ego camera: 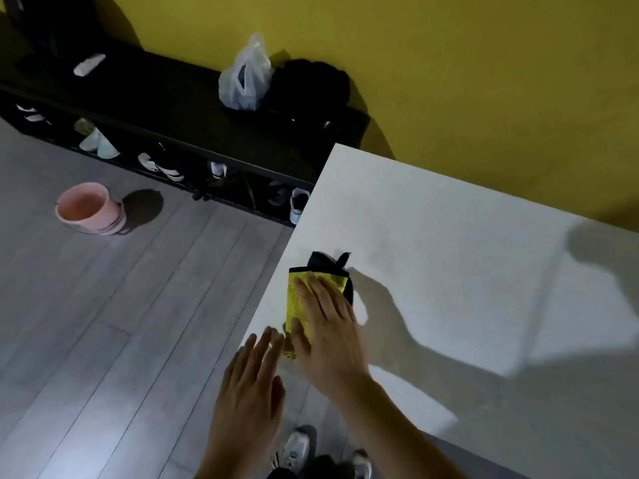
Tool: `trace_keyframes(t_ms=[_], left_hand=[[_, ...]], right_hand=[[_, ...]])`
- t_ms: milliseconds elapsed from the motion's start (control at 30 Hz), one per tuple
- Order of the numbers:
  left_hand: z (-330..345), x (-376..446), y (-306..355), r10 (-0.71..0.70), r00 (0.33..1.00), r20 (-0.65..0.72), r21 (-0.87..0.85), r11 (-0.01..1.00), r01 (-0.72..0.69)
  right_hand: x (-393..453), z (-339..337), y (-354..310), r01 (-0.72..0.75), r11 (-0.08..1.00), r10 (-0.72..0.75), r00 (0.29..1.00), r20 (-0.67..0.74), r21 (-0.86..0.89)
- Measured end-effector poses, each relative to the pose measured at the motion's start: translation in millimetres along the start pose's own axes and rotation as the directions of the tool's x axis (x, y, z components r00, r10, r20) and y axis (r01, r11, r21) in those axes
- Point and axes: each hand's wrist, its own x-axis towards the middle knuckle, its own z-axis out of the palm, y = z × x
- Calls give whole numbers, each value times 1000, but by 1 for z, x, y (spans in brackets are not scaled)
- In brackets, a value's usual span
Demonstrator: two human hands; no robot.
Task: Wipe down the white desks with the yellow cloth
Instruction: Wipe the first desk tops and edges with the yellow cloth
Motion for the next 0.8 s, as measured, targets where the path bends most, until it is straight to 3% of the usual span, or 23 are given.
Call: trace_keyframes(t_ms=[133, 400, 700, 800], left_hand=[[12, 10, -11, 33, 999, 2, 21, 999, -33], [33, 9, -25, 44, 997, -61, -13, 999, -45], [30, -6, -50, -42, 999, -34, -180, 983, 36], [22, -6, -55, -64, 998, -15, -243, 968, 58]], right_hand=[[11, 31, 15, 18, 995, -9, 995, 96, -94], [25, 40, 45, 168, 971, -160, 985, 59, -168], [100, 28, 60, -15, 992, 5, 997, -82, -122], [84, 33, 47, 48, 987, -56, 997, -48, -154]])
